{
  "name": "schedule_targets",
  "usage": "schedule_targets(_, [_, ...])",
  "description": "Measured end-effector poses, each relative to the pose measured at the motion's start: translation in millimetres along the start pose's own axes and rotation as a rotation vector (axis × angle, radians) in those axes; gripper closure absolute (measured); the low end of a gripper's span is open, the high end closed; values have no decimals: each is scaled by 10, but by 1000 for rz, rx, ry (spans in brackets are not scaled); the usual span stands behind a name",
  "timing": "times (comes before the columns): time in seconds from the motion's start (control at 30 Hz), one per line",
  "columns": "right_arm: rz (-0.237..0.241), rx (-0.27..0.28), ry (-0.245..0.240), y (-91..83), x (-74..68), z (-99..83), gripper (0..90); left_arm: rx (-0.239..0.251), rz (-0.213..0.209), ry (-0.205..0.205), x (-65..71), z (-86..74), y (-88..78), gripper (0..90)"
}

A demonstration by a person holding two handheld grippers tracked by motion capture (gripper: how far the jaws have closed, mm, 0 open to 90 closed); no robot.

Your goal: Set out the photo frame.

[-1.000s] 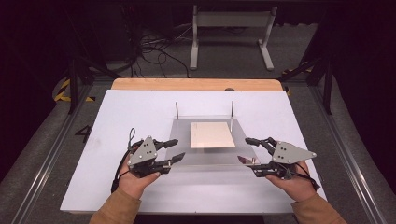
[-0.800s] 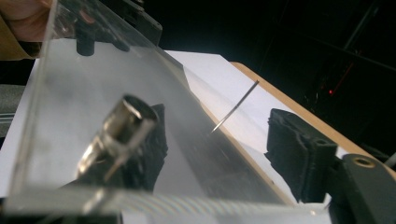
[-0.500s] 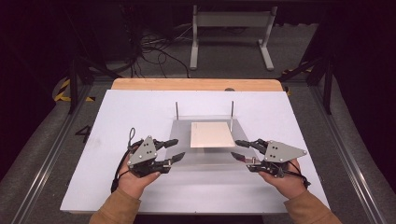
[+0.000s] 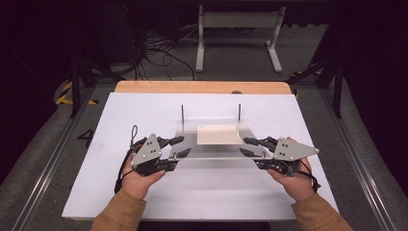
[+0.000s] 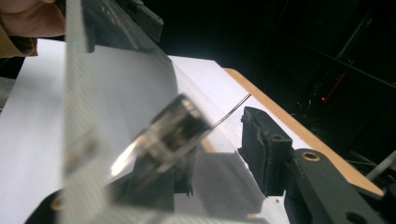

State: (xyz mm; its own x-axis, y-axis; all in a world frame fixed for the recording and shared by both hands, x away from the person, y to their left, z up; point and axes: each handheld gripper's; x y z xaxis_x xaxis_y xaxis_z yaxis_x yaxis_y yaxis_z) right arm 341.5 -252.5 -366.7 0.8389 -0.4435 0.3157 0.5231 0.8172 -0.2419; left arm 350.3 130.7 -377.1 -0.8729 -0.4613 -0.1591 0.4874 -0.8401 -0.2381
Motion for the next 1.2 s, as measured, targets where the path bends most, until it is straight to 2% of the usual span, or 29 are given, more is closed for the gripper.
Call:
schedule_targets(0.1, [-26,26,-15,-10,57,104,616,13,9,1,-37,78,-8,550])
schedule_targets(0.13, [-33,32,-22,-10,73,140,617,23,22,4,-63,148,-15,554])
schedule_targets(0.3, [-49,27,-53,-5,155,327,639,29,66,19,-124,296,-48,562])
schedule_targets(0.53, [-62,71,-92,-84,204,563,657,58,77,39,-146,513,-147,582])
schedule_targets(0.57, [-68,77,-77,-112,212,598,656,64,75,42,-135,549,-167,590])
schedule_targets(0.67, [-45,114,-26,-182,215,686,673,82,76,39,-116,611,-206,594])
schedule_targets(0.83, [-10,169,13,-282,155,828,698,114,25,-26,-87,694,-304,592])
schedule_targets(0.93, [29,184,73,-331,152,889,708,131,5,-48,-47,752,-379,604])
schedule_targets(1.03, [55,189,120,-334,165,907,707,127,-2,-77,-41,790,-427,613])
schedule_targets(1.2, [83,160,205,-267,211,930,701,108,-12,-134,-88,752,-445,615])
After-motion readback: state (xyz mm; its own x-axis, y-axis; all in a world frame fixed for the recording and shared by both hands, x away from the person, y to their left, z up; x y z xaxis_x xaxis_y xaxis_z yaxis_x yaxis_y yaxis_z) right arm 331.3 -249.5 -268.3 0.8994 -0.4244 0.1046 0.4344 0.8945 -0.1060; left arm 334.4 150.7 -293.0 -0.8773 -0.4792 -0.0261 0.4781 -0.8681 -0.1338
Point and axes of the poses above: each handheld gripper's, and its own axes: y roughly forward along the jaws, z roughly out of its top, x roughly to its right, and after that the axes turned 1 degree about x, right-handed
